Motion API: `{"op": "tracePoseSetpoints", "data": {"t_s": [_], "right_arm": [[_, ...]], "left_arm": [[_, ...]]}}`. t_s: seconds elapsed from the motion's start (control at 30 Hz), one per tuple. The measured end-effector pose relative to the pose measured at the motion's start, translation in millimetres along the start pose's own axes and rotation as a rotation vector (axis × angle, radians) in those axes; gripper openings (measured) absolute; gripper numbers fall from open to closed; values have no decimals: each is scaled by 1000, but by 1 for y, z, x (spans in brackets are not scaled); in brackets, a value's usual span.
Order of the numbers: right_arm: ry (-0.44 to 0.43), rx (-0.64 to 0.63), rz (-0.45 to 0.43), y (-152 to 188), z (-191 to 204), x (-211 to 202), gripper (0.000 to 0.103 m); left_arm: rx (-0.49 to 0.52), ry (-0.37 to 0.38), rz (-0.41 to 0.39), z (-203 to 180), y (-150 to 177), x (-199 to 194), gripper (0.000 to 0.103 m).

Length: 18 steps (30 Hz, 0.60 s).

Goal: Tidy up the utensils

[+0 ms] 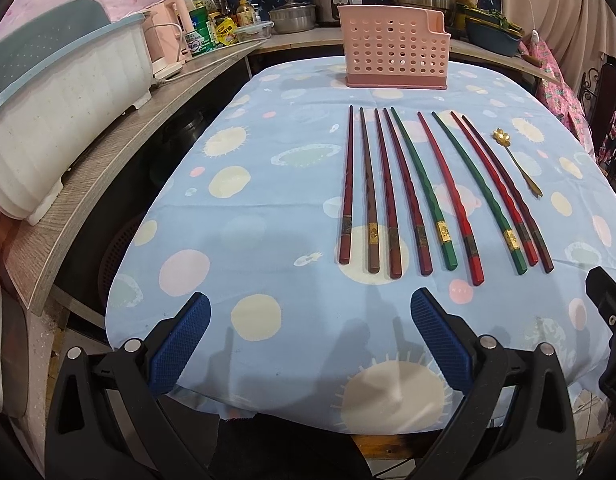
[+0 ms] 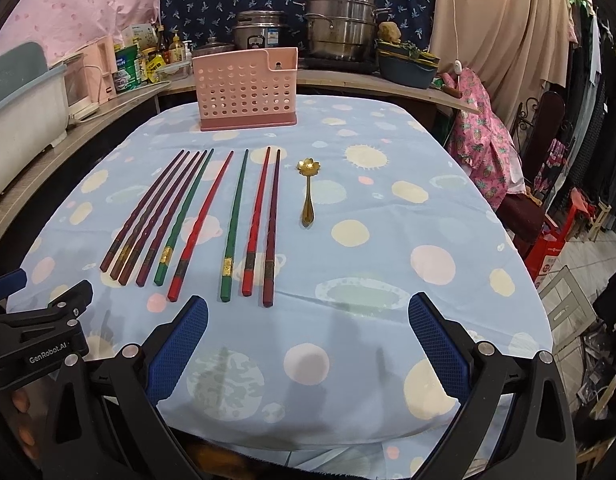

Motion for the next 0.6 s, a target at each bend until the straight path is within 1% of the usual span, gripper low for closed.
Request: {"op": "tracePoseSetpoints", "data": {"t_s": [0.2,0.23,0.6], "right_arm": [[-2,11,9,2,-3,3,96],[-1,12,9,2,-3,3,96],[-9,12,19,1,-3,7,96]], "left_arm": [[8,1,2,-2,-3,2,96],[8,-1,1,-3,3,1,96],[6,-5,8,-4,3,5,96]]}}
Point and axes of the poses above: each gripper's, at about its wrist camera, not at the fingertips, and x roughly the way its jaws point, z to its left, y to its underside, the point moved 8 cm from there along x, roughly the way its jaws point, and after that the axes turned 14 degrees about -x, right-handed, at the moved point
